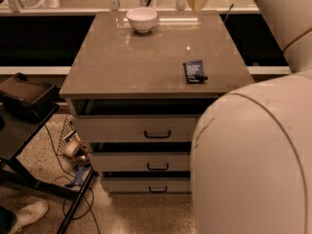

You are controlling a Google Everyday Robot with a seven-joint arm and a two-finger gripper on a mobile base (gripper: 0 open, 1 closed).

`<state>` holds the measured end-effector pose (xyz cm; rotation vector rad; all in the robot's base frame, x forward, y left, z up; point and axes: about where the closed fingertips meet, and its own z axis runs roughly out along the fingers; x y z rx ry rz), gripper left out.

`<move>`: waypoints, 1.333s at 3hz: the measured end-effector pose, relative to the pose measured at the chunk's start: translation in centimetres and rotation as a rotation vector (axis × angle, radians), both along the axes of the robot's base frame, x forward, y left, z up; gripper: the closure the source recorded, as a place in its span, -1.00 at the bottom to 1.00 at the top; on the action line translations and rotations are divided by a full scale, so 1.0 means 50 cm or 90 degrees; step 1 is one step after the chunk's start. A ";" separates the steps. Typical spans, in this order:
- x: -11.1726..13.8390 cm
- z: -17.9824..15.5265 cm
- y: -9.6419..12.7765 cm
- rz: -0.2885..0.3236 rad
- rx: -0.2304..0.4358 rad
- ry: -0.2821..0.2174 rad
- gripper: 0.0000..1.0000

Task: Move rxbar blueberry near white bowl

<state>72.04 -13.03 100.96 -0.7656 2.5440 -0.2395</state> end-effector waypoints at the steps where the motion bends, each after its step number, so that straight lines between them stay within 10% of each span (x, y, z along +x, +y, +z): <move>1: 0.009 0.030 -0.001 -0.002 0.014 -0.026 1.00; 3: 0.020 -0.006 -0.002 -0.028 0.020 -0.020 0.20; 4: 0.004 -0.098 -0.049 -0.116 0.059 0.025 -0.26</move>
Offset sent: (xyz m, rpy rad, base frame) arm 0.0041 -0.0007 0.0174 0.0223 -0.0445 -0.0033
